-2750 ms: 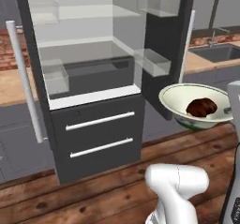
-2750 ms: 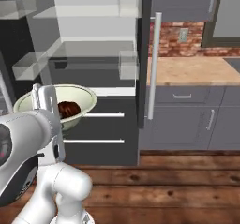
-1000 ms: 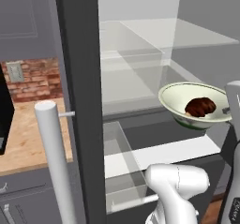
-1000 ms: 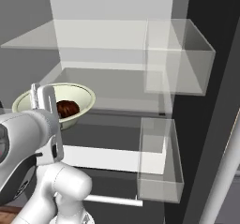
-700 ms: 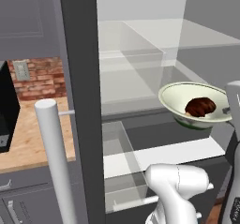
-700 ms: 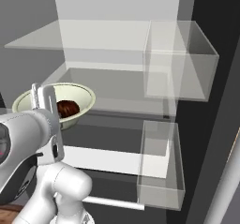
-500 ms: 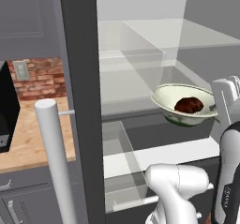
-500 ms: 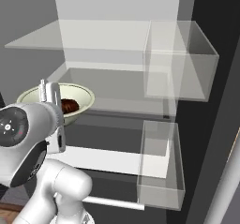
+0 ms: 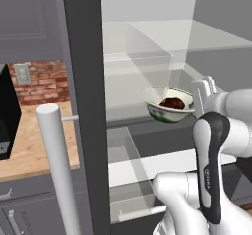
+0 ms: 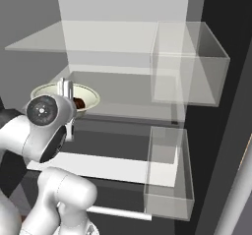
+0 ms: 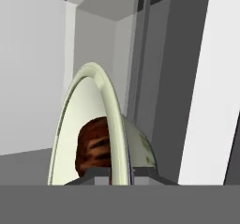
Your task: Place one of the steaks on the plate and the other in the bowl. Then place the bowl in the fridge.
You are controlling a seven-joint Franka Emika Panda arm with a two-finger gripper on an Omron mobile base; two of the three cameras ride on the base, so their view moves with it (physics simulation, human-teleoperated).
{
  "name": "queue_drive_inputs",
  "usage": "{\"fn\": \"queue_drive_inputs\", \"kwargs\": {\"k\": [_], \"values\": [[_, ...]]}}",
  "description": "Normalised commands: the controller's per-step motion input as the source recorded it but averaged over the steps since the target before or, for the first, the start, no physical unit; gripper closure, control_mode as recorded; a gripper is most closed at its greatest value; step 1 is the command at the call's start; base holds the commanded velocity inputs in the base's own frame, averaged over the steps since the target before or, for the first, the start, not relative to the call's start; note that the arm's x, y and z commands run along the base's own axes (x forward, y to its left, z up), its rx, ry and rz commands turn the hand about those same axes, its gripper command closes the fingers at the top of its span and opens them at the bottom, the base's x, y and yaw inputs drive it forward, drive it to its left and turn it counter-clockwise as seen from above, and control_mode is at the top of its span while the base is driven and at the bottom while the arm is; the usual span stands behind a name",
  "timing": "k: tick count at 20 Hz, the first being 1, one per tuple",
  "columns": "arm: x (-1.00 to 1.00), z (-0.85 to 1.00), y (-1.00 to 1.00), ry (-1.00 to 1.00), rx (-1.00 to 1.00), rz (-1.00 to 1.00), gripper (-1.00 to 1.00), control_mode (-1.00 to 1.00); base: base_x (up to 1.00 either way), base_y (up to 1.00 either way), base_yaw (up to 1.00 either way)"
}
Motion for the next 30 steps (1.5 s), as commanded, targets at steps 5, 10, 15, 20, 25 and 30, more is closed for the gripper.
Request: {"fn": "queue_drive_inputs", "kwargs": {"k": [5,10,15,20,25,30], "values": [[0.76,-0.13,0.02,-0.14,-0.02,-0.01,1.0,-1.0,0.0,0.0,0.0],[0.88,-0.09,0.0,0.0,-0.01,-0.02,1.0,-1.0,0.0,0.0,0.0],[0.93,-0.07,0.0,0.0,0.0,-0.01,1.0,-1.0,0.0,0.0,0.0],[0.77,-0.13,-0.07,0.0,-0.02,0.0,1.0,-1.0,0.0,0.0,0.0],[0.62,-0.2,-0.1,0.0,-0.03,0.0,1.0,-1.0,0.0,0.0,0.0],[0.5,-0.34,-0.05,0.0,-0.03,0.0,1.0,-1.0,0.0,0.0,0.0]]}}
